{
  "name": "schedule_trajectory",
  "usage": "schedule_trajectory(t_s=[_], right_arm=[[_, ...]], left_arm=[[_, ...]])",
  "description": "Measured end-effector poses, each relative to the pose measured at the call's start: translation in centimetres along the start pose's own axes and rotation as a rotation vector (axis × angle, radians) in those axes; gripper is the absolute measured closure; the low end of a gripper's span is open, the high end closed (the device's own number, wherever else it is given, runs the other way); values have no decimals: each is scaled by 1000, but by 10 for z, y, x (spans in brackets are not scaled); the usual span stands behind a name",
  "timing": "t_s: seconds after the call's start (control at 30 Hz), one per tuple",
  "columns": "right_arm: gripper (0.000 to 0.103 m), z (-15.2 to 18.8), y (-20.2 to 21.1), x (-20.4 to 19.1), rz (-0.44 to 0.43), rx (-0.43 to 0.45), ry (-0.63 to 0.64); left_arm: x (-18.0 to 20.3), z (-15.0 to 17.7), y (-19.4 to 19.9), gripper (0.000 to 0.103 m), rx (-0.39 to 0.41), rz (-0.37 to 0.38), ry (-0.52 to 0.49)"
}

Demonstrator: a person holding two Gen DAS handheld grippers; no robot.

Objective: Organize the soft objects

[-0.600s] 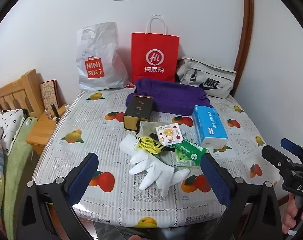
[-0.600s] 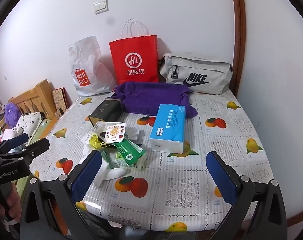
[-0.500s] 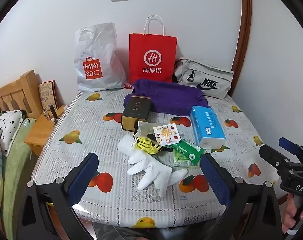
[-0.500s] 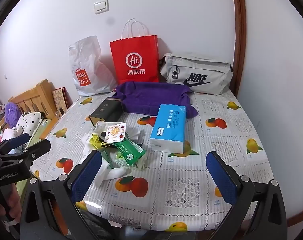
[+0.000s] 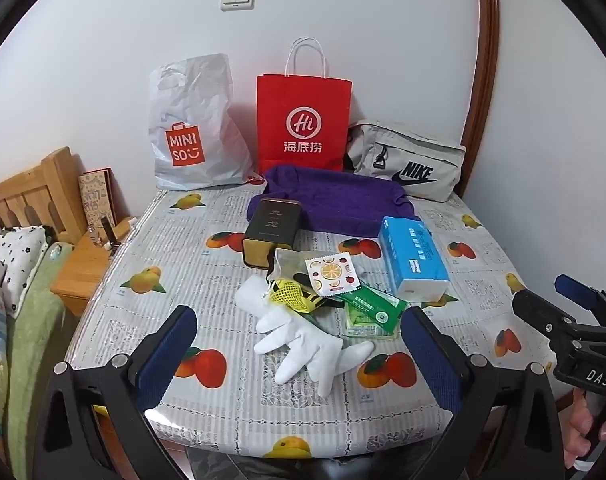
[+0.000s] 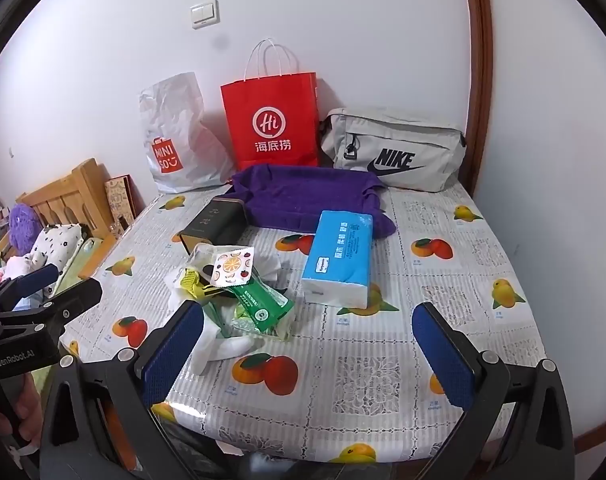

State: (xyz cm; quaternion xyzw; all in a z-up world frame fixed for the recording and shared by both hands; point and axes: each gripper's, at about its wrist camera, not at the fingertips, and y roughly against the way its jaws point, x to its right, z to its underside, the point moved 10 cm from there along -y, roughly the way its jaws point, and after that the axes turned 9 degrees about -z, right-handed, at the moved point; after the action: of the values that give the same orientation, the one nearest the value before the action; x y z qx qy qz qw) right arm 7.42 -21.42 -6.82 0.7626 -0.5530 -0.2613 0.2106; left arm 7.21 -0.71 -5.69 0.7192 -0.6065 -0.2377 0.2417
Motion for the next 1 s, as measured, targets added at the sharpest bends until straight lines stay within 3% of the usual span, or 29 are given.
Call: schedule_trajectory(t_s=[1.0], right_arm=[[0, 0, -4, -6, -4, -2, 11]], left_arm=[[-9, -2, 4, 0, 12, -28, -7]])
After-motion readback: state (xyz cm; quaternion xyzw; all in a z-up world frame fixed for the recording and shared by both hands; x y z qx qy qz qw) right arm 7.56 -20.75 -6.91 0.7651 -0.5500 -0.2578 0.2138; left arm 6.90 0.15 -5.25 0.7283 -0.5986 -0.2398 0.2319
